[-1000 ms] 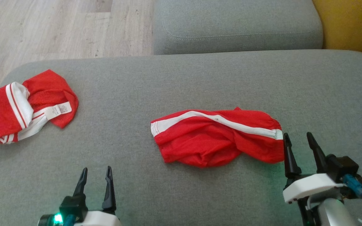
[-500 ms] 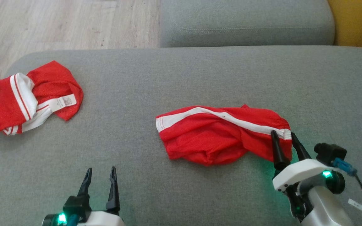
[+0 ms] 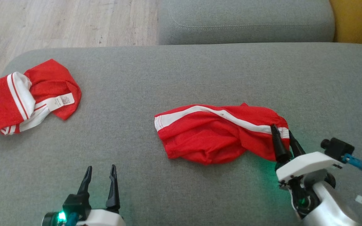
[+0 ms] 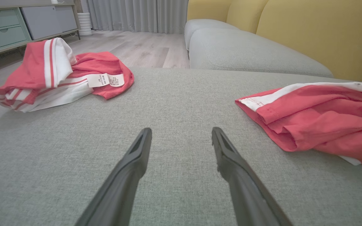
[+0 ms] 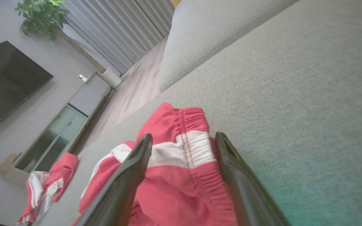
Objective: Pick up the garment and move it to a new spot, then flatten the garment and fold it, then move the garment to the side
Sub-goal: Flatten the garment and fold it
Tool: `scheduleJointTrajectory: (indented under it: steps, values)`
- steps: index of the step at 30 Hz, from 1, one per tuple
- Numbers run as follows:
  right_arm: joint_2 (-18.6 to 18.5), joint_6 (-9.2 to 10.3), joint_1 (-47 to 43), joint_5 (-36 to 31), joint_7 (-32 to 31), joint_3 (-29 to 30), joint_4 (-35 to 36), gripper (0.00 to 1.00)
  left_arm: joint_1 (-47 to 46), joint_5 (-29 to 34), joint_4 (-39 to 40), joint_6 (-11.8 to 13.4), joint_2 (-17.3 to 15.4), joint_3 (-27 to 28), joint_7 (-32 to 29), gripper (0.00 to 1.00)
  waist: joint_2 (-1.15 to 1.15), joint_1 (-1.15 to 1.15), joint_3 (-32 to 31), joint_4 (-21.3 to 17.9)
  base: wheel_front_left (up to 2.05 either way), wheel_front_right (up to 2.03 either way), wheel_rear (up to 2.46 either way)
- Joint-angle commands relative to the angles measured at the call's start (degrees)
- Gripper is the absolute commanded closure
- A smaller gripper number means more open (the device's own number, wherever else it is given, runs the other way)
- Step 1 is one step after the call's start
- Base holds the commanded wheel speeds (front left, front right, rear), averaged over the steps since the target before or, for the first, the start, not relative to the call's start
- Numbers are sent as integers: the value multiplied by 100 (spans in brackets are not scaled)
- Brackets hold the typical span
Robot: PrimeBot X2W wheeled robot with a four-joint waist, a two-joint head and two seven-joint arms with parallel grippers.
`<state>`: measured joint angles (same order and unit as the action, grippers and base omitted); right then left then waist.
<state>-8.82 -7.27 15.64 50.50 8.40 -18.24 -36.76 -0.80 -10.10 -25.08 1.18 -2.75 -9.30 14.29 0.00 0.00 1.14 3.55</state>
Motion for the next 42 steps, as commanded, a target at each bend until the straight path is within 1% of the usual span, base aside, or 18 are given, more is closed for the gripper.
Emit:
scheduleJointTrajectory:
  steps: [1,6,11,14,15,19,24,25,27,29,30,32,34,36,37,38,42]
  values:
    - [-150,-22,51,247,-8,-140,239,0,-200,-66,163,-9,-13,157,71,0,0,0,3,-1,0,0,0]
    - [-508,-22,101,532,-57,-393,187,0,-201,-70,165,-28,-13,137,71,0,0,0,35,8,0,0,0]
    - [-705,-22,281,603,-136,-825,160,4,-228,-81,140,-60,-13,129,71,0,0,0,86,54,0,0,0]
    - [-799,-22,301,677,-90,-1061,213,4,-242,-115,135,-65,-13,122,71,0,0,0,97,88,0,0,0]
    - [-799,-22,301,677,-90,-1061,213,4,-242,-115,135,-65,-13,122,71,0,0,0,97,88,0,0,0]
    - [-984,-22,269,740,2,-1416,386,4,-215,-144,151,-60,-13,134,71,0,0,0,110,92,0,0,0]
    - [-1194,-22,225,1006,73,-1749,675,5,-192,-184,158,-55,-13,147,71,0,0,0,117,47,0,0,0]
    - [-1235,-22,218,1076,93,-1789,727,7,-197,-190,157,-57,-13,140,71,0,0,0,120,39,0,0,0]
    - [-1287,-22,195,1269,134,-1843,836,17,-209,-207,163,-58,-13,124,71,0,0,0,125,26,0,0,0]
    - [-1358,-22,181,1401,163,-1910,900,46,-220,-216,172,-58,-13,107,71,0,0,0,134,17,0,0,0]
    - [-1381,-22,174,1470,168,-1943,916,53,-225,-218,176,-54,-13,100,71,0,0,0,139,13,0,0,0]
    - [-1404,-22,180,1595,192,-1998,925,58,-227,-221,179,-52,-13,91,71,0,0,0,143,5,0,0,0]
    - [-1399,-22,206,1698,207,-2073,922,60,-230,-221,176,-56,-13,91,71,0,0,0,154,4,0,0,0]
    - [-1410,-22,252,1748,227,-2152,883,70,-241,-222,166,-63,-13,92,71,0,0,0,167,11,0,0,0]
    - [-1410,-22,277,1770,236,-2192,859,93,-251,-224,164,-66,-13,93,71,0,0,0,178,16,0,0,0]
    - [-1419,-22,307,1777,247,-2234,834,100,-263,-226,164,-69,-13,93,71,0,0,0,189,21,0,0,0]
    - [-1486,-22,387,1859,317,-2353,806,100,-327,-369,231,-136,-13,91,71,0,0,0,217,30,0,0,0]
